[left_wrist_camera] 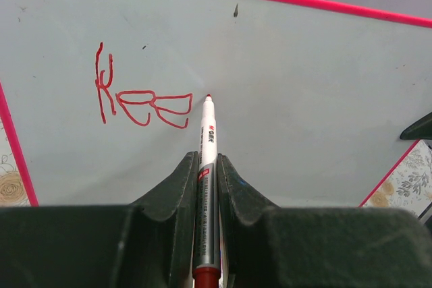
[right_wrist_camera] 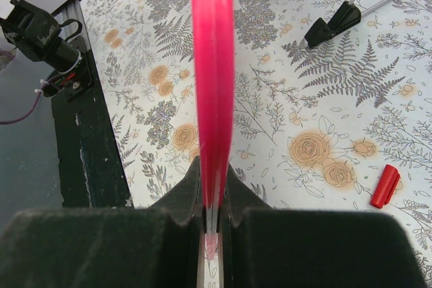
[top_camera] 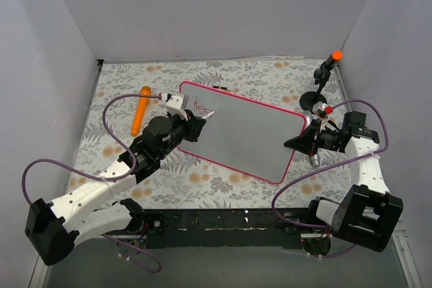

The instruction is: Write a sentence on the whiteboard

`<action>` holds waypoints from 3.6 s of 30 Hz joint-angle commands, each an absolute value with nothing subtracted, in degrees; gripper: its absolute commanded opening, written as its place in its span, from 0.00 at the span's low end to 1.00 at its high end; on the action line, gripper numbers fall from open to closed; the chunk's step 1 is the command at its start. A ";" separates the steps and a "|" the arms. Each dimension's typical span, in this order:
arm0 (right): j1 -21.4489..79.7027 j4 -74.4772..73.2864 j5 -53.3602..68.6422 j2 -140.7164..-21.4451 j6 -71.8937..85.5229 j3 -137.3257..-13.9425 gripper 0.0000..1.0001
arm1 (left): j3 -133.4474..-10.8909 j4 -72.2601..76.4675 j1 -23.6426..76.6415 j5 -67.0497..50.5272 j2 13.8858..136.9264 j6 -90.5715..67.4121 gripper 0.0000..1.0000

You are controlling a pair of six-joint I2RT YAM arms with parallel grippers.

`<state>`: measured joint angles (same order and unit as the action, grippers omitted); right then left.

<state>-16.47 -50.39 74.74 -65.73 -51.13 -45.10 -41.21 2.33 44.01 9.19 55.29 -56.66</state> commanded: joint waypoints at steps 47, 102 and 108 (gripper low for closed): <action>-16.26 -47.55 67.68 -65.04 -54.14 -46.05 0.01 | -45.43 -5.98 44.12 8.26 53.71 -57.92 0.00; -16.26 -47.90 67.68 -65.13 -54.40 -46.14 0.01 | -48.16 -7.99 41.31 8.70 58.62 -56.95 0.00; -16.26 -47.73 67.68 -65.04 -54.40 -46.14 0.01 | -47.64 -8.18 40.61 8.61 57.83 -56.69 0.00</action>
<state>-16.49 -50.54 73.89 -65.73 -49.95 -45.10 -47.83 -7.35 41.39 6.83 59.48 -57.65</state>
